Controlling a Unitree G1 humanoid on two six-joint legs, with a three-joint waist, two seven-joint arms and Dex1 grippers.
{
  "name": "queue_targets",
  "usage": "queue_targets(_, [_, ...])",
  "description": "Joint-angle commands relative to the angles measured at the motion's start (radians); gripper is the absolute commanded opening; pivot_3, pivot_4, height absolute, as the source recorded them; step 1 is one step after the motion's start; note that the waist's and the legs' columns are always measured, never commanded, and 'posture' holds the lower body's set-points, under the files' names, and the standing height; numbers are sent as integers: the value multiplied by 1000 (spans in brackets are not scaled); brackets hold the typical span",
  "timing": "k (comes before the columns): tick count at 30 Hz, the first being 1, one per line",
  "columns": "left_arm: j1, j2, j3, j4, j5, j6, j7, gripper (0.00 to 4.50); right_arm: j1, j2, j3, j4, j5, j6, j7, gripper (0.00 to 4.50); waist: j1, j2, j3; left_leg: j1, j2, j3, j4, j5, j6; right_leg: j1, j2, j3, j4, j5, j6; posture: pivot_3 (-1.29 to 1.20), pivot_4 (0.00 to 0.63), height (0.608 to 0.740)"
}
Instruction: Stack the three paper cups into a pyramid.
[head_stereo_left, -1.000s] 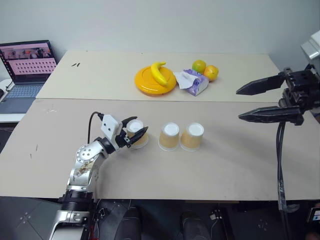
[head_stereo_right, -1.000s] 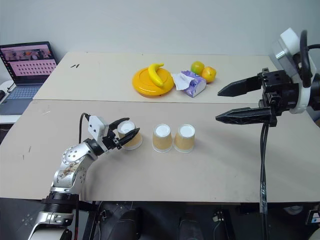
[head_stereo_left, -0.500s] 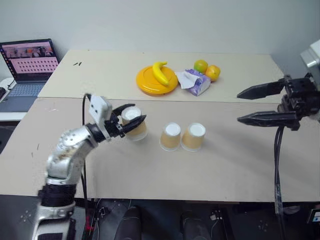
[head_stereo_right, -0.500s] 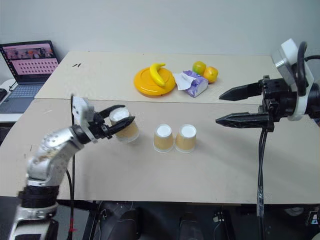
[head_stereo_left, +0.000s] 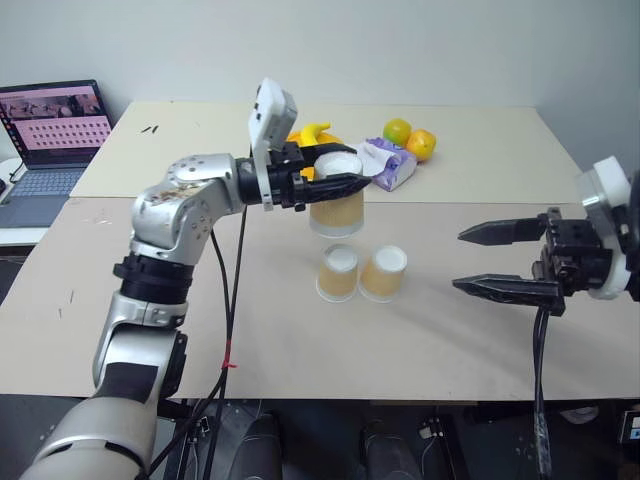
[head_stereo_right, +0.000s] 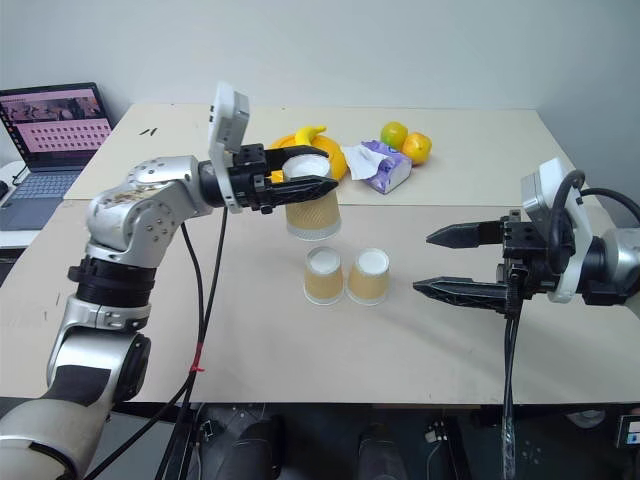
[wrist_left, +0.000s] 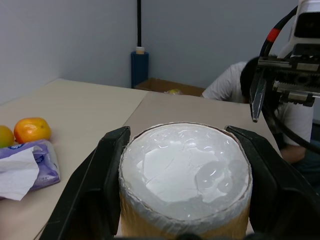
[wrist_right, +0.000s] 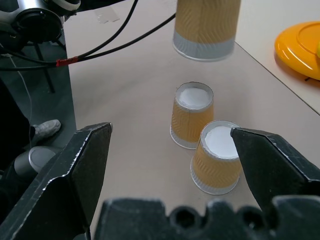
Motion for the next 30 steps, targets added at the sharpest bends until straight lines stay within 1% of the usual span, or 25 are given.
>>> queue_targets(1, [-60, -40, -8, 101, 64, -109, -36, 2684, 45, 1, -99, -73, 63, 27, -56, 4500, 5, 0, 0, 0, 0, 0, 0, 0, 0, 0, 0, 0, 0, 0, 0, 0, 150, 732])
queue_targets(7, [-82, -122, -39, 212, 148, -214, -65, 2684, 117, -2, -167, -110, 110, 37, -116, 4500, 10, -1, 0, -1, 0, 0, 1, 0, 0, 0, 0, 0, 0, 0, 0, 0, 150, 732])
queue_targets(15, [-63, -190, -65, 193, 195, -246, -94, 2684, 159, 13, -170, -138, 139, 17, -179, 4500, 7, -1, 1, -1, 0, 0, 1, 0, 0, 0, 0, 0, 0, 0, 0, 0, 150, 732])
queue_targets(19, [-59, -202, -73, 172, 210, -246, -94, 2684, 174, 17, -172, -139, 139, 6, -194, 4500, 7, -1, 1, -1, 0, 0, 1, 0, 0, 0, 0, 0, 0, 0, 0, 0, 150, 732])
queue_targets(28, [2, -210, -111, 88, 247, -239, -96, 2684, 184, 25, -161, -152, 145, -12, -237, 4500, 8, -1, 1, -1, 0, -1, 1, 0, 0, 0, 0, 0, 0, 0, 0, 0, 150, 732])
queue_targets(30, [10, -213, -105, 72, 241, -215, -77, 2684, 195, 24, -165, -152, 139, -16, -236, 4500, 8, -1, 1, -1, 0, -1, 1, 0, 0, 0, 0, 0, 0, 0, 0, 0, 150, 732])
